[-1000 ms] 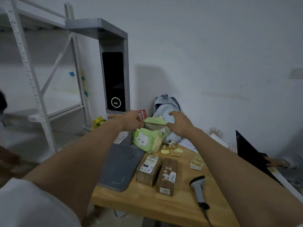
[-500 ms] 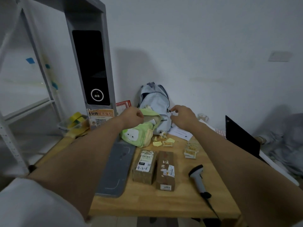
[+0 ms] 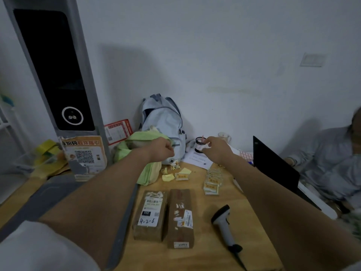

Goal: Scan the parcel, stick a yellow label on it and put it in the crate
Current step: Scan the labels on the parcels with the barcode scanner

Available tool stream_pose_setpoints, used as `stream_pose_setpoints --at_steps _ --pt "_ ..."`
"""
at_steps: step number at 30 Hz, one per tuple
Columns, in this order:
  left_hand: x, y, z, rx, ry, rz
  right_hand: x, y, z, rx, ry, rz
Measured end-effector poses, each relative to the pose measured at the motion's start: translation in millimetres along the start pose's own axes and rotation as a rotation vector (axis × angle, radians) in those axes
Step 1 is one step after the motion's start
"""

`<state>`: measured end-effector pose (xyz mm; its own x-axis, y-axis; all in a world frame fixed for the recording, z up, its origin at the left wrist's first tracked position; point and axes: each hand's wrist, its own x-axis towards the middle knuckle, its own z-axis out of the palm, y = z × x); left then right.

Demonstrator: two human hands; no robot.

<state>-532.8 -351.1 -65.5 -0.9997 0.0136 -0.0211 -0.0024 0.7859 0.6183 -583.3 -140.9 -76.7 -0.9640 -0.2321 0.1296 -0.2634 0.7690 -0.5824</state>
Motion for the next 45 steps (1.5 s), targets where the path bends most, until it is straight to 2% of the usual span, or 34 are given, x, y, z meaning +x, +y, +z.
stream_pose_setpoints --at_steps 4,10,14,20,26,30,32,36,40,43,45 --pt "38 -6 25 0.034 -0.027 -0.004 29 30 11 -0.015 -0.053 0.044" --pt "78 -18 70 -0.036 -0.112 -0.076 53 79 32 0.014 -0.110 0.121" --pt "94 -35 104 -0.057 -0.197 -0.117 54 111 52 0.004 -0.196 0.195" --pt "108 -53 155 -0.099 -0.302 -0.171 49 159 80 0.014 -0.214 0.327" --pt "111 -90 191 -0.144 -0.350 -0.244 35 195 112 0.022 -0.292 0.457" --pt "108 -117 212 -0.158 -0.380 -0.279 17 221 141 -0.036 -0.286 0.568" --pt "107 -130 224 -0.108 -0.379 -0.274 7 233 154 -0.086 -0.293 0.624" --pt "94 -138 239 0.044 -0.397 -0.255 -8 248 174 -0.034 -0.345 0.803" --pt "88 -149 247 0.460 -0.377 -0.124 -23 252 191 -0.142 -0.383 0.879" --pt "86 -158 253 0.440 -0.449 -0.137 -33 255 201 -0.180 -0.416 0.866" --pt "85 -161 255 0.410 -0.435 -0.144 -37 255 208 -0.219 -0.473 0.850"
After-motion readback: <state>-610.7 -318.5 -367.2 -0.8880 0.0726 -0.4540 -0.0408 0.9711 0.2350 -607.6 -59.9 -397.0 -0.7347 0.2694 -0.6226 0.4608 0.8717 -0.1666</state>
